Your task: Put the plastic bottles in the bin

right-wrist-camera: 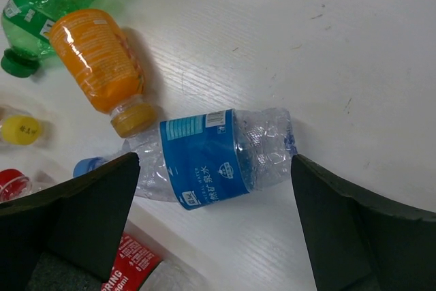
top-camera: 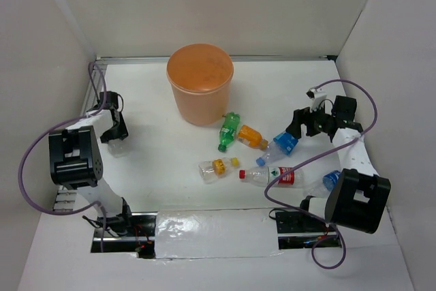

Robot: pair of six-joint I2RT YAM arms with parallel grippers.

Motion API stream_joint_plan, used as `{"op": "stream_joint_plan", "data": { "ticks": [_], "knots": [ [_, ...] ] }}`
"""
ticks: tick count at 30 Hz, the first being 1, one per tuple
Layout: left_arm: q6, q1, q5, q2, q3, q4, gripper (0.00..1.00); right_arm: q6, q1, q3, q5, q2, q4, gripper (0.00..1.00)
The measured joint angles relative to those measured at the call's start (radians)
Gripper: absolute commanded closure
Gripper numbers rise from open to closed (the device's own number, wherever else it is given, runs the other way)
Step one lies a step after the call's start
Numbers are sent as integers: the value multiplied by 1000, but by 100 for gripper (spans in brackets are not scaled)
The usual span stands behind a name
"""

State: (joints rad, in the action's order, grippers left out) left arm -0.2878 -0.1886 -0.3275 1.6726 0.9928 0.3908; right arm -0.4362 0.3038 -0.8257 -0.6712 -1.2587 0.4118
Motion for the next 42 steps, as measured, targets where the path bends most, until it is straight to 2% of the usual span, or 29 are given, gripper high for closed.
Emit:
{"op": "stream_joint_plan", "data": {
  "ticks": [2, 4, 5, 6, 7, 8, 9, 10, 11, 13, 15, 20, 23, 25, 27, 29, 30, 32, 33, 34, 38, 40, 42],
  "knots": [
    [7, 0, 7, 12, 6, -3, 67, -26, 0, -5, -26, -5, 16, 6],
    [15, 1, 28, 6, 11, -6, 78, -68, 0, -12, -65, -10, 34, 17],
    [23, 6, 39, 2, 11, -5, 83, -99, 0, -18, -100, -16, 51, 24],
    [23, 10, 48, -5, 11, -1, 96, -133, 0, -24, -127, -24, 66, 36],
    [22, 18, 55, -15, 11, 5, 100, -175, -5, -31, -163, -35, 83, 47],
    [19, 30, 66, -33, 11, 14, 100, -221, -10, -38, -195, -49, 103, 55],
    [18, 47, 83, -56, 16, 27, 100, -266, -21, -44, -226, -64, 122, 55],
    [16, 65, 100, -83, 23, 38, 100, -299, -37, -50, -247, -80, 139, 49],
    [11, 88, 116, -116, 40, 57, 100, -333, -64, -56, -266, -102, 158, 31],
    [-8, 135, 162, -188, 101, 87, 100, -373, -124, -69, -283, -135, 180, 19],
    [-28, 192, 209, -253, 211, 100, 100, -400, -193, -87, -282, -167, 185, 0],
    [-95, 336, 295, -326, 488, -22, 100, -387, -335, -126, -251, -237, 148, 0],
    [-132, 426, 307, -277, 608, -112, 99, -355, -360, -146, -214, -294, 121, 0],
    [-143, 476, 302, -197, 684, -148, 96, -338, -371, -151, -180, -325, 97, 0],
    [-156, 517, 288, -92, 759, -174, 80, -320, -386, -151, -140, -346, 78, 0],
    [-160, 551, 265, 10, 797, -173, 58, -311, -412, -151, -95, -357, 56, 0],
    [-159, 569, 249, 57, 801, -168, 36, -306, -428, -151, -76, -360, 43, 0],
    [-159, 592, 221, 124, 801, -134, 21, -301, -451, -151, -52, -368, 24, 0],
    [-155, 601, 211, 152, 801, -114, 8, -299, -459, -151, -40, -373, 15, 0],
    [-155, 610, 201, 174, 801, -96, 3, -297, -469, -151, -31, -382, 6, 0],
    [-125, 647, 165, 190, 813, -37, 1, -294, -501, -166, 10, -445, -25, 0],
    [-93, 668, 139, 189, 854, -30, 1, -294, -517, -175, 24, -483, -39, 10],
    [-47, 698, 104, 167, 878, -27, 1, -302, -530, -177, 26, -515, -55, 25]
  ]
}}
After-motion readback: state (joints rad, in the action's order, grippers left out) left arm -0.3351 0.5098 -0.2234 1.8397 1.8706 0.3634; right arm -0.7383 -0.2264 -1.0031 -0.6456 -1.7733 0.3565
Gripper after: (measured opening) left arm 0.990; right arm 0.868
